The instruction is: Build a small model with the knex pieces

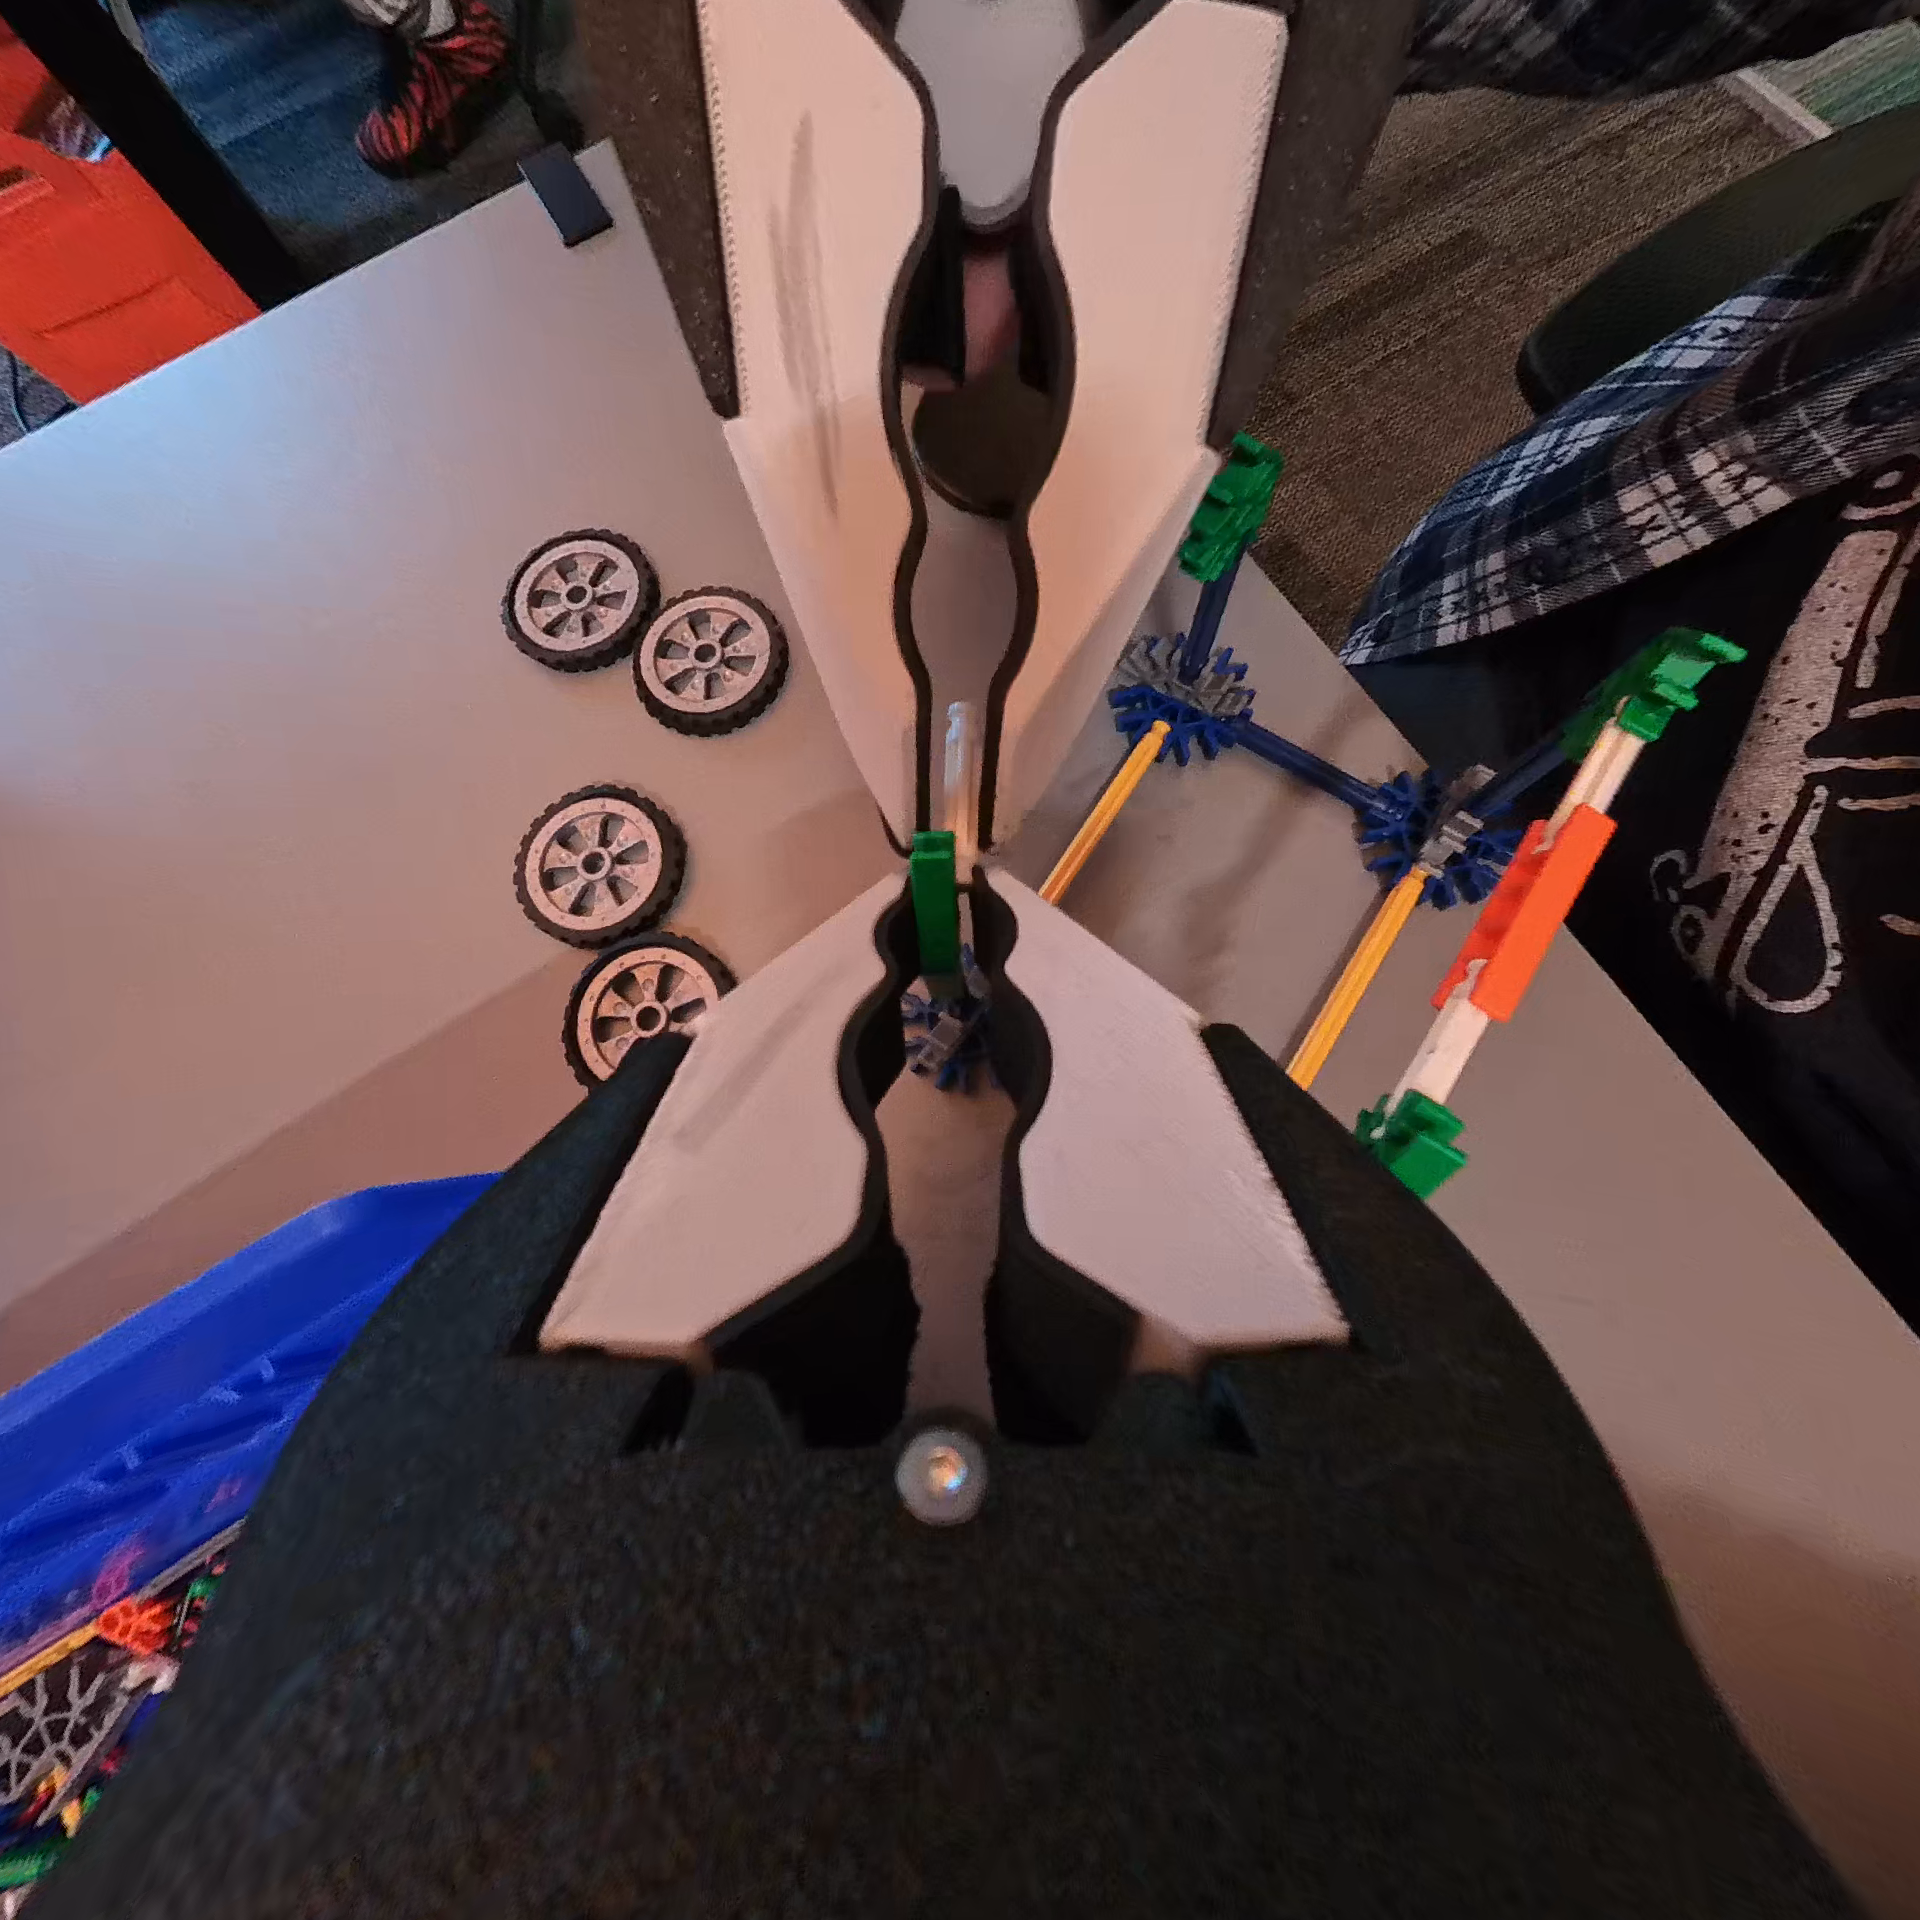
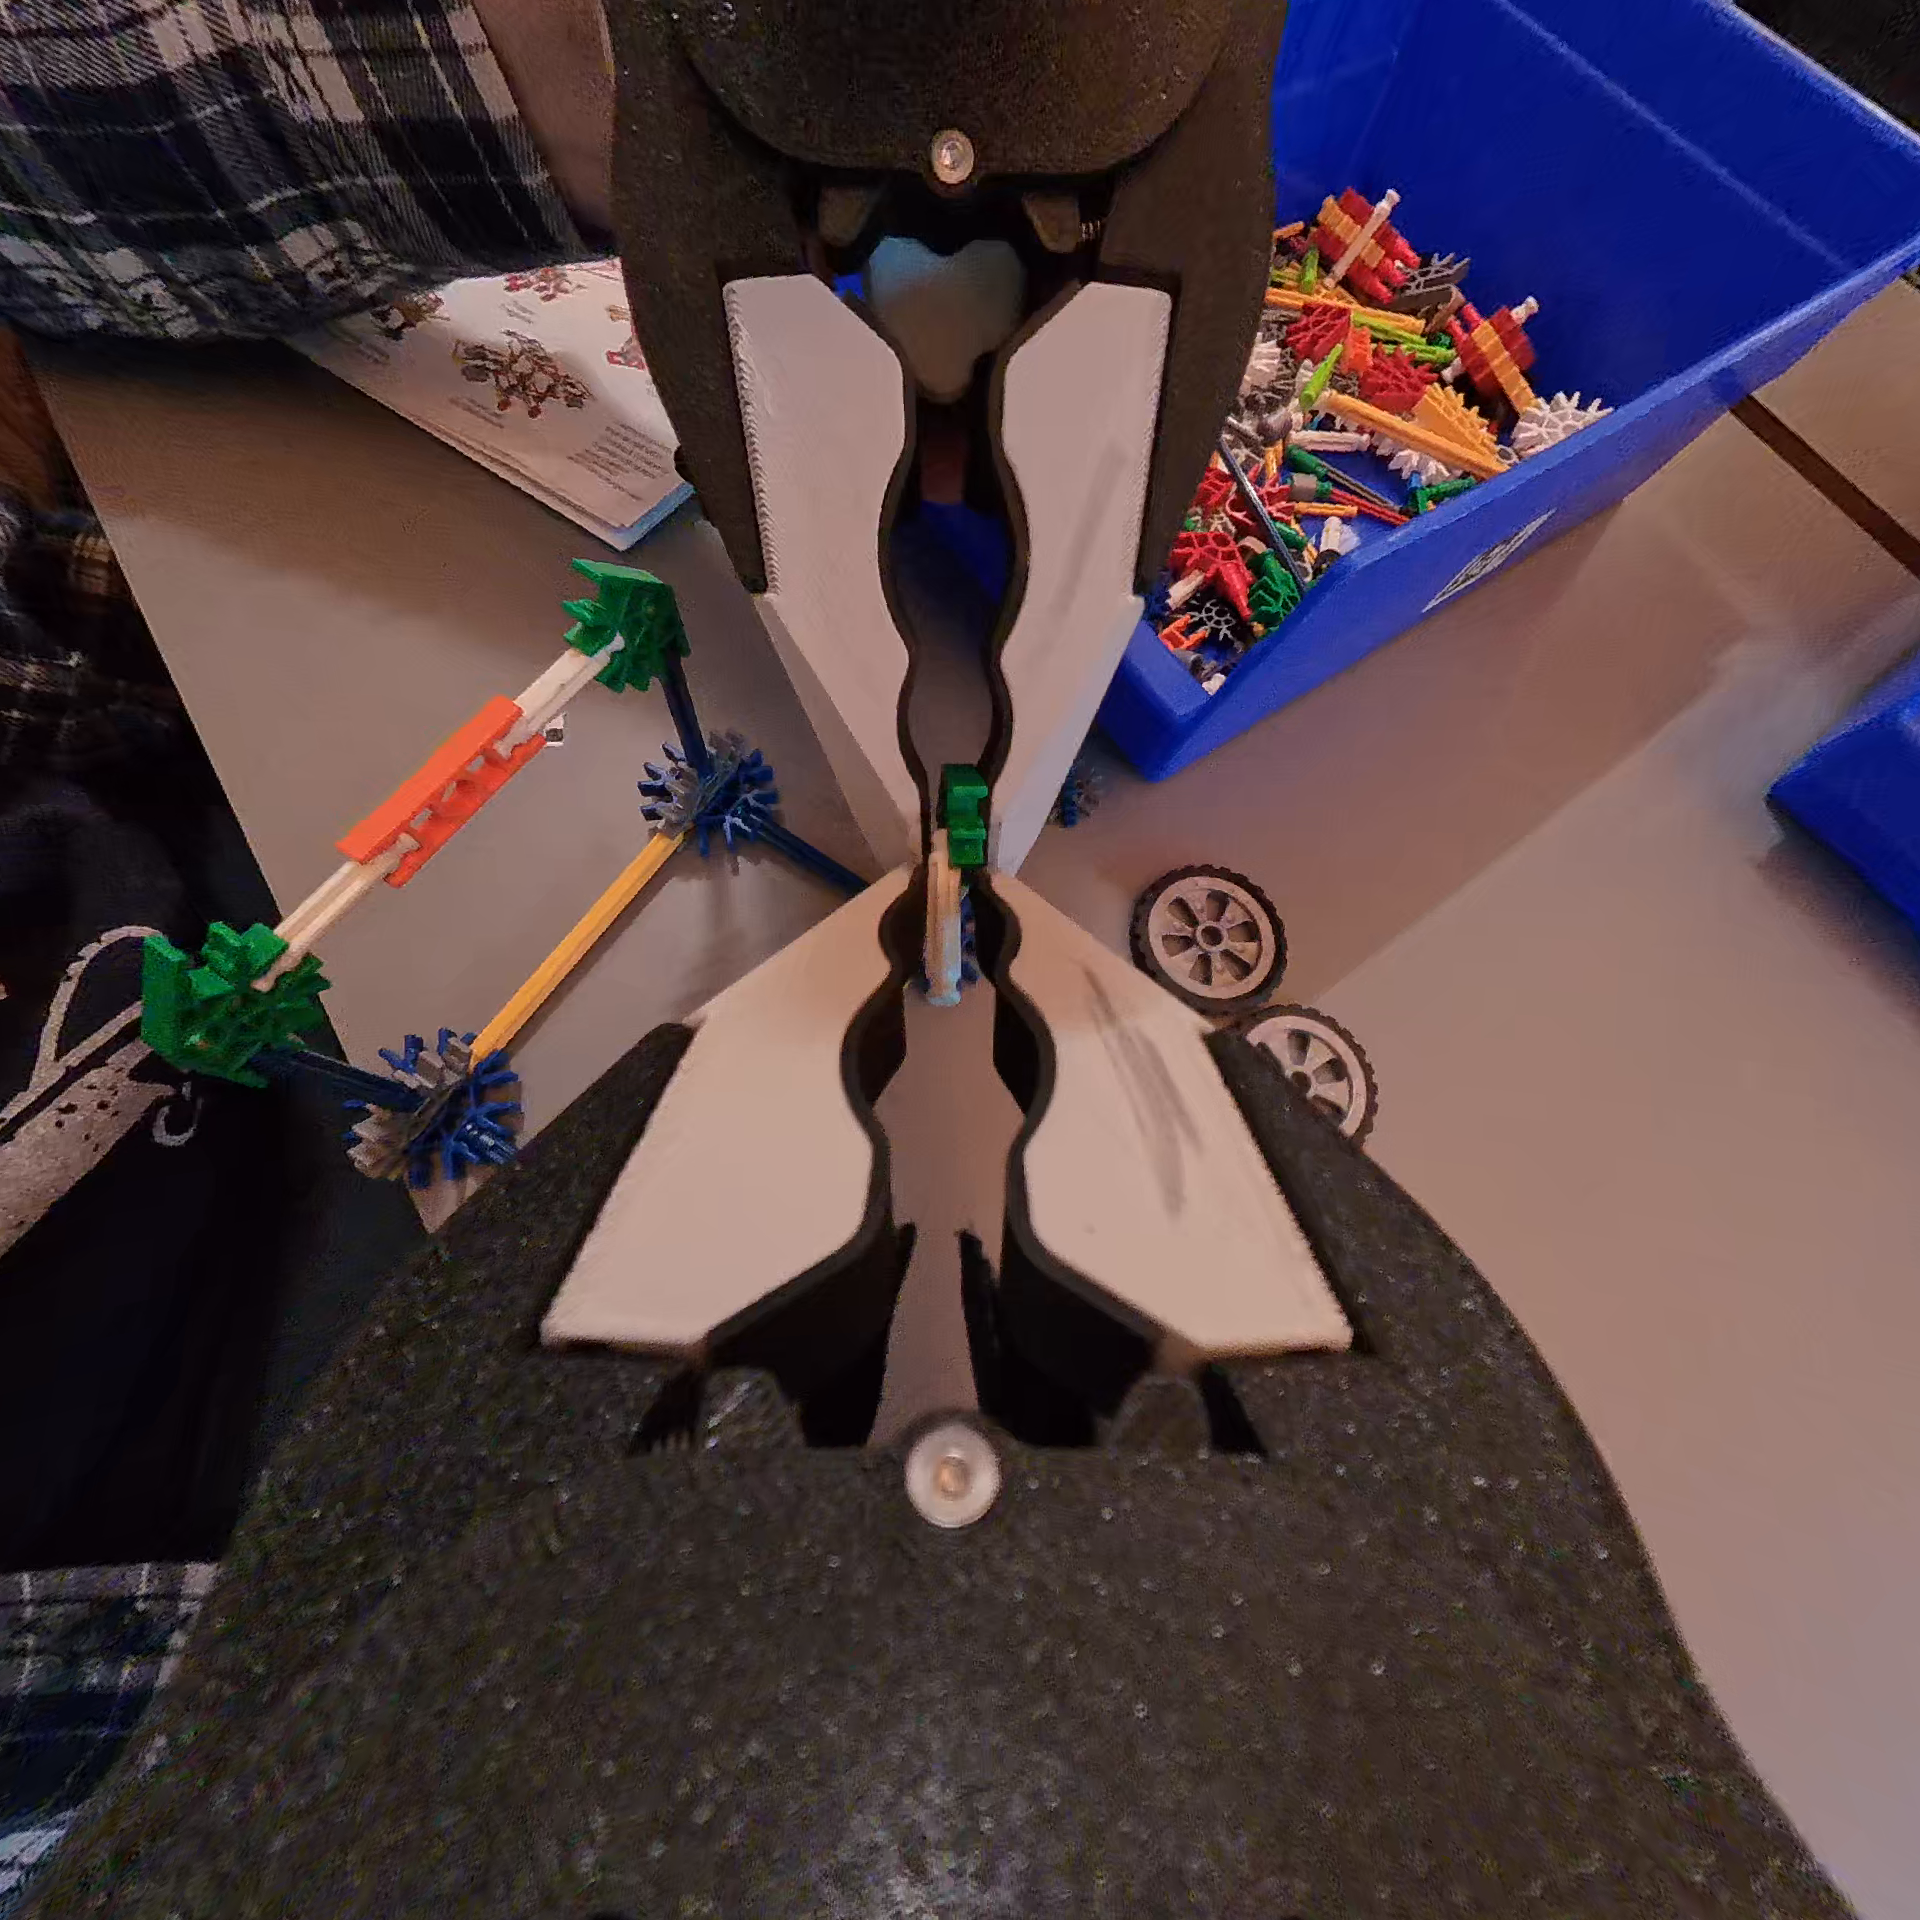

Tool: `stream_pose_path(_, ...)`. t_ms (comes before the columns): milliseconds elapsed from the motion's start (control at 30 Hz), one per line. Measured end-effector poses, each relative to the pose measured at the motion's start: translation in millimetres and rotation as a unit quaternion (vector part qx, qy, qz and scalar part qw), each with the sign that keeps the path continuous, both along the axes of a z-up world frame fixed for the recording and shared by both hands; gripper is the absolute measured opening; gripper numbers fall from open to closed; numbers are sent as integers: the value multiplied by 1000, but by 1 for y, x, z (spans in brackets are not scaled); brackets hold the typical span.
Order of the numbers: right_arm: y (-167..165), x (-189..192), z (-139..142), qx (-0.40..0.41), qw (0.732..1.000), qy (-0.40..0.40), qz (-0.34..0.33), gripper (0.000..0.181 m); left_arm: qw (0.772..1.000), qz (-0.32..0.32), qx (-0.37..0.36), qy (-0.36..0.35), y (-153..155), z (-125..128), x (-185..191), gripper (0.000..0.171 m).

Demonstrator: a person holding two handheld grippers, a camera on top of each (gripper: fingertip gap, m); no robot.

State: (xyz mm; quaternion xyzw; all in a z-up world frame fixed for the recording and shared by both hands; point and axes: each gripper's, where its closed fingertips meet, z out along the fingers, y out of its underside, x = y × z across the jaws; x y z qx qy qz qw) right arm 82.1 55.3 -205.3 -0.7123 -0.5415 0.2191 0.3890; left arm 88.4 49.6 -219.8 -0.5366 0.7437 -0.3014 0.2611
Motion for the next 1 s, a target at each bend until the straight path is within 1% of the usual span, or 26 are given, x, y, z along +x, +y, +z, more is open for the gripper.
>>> stream_pose_path(267, 0, 1, 0, 2, 1000, -22, 3, 9, 1000, -1, 7, -6, -2, 0, 4, 5)
stream_pose_path(467, 1, 3, 0, -6, 999, -47, 2, 4, 1000, 3, 18, -15, 1, 0, 6, 3)
stream_pose_path(567, -1, 3, 0, -8, 998, -66, 13, 3, 1000, -7, 21, -11, -4, 1, 6, 1)
stream_pose_path(633, -1, 2, 0, -23, 997, -67, 16, 3, 1000, -7, 26, -9, -3, 0, 5, 1)
stream_pose_path(700, 2, 0, -1, -21, 998, -66, 15, 3, 1000, -2, 25, -7, 1, 0, 3, 2)
stream_pose_path(800, 6, -3, -1, -19, 997, -70, 2, 6, 1000, 1, 13, -5, 5, 0, -1, 3)
stream_pose_path(833, 7, -1, -2, -19, 997, -77, -3, 11, 1000, 1, 9, -4, 5, 0, -2, 3)
stream_pose_path(867, 11, 2, -1, -10, 996, -86, -11, 19, 1000, 5, 16, -1, 7, -1, -3, 4)
stream_pose_path(900, 15, 6, 2, 2, 996, -88, -23, 22, 1000, 16, 22, 7, 10, -1, -4, 4)
stream_pose_path(933, 16, 9, 5, 6, 996, -84, -30, 22, 999, 29, 31, 17, 15, -1, -7, 5)
stream_pose_path(967, 16, 12, 8, 4, 997, -75, -35, 22, 998, 38, 34, 31, 18, -1, -11, 11)
stream_pose_path(1000, 16, 16, 11, 3, 997, -67, -42, 22, 998, 45, 33, 42, 20, 0, -16, 24)
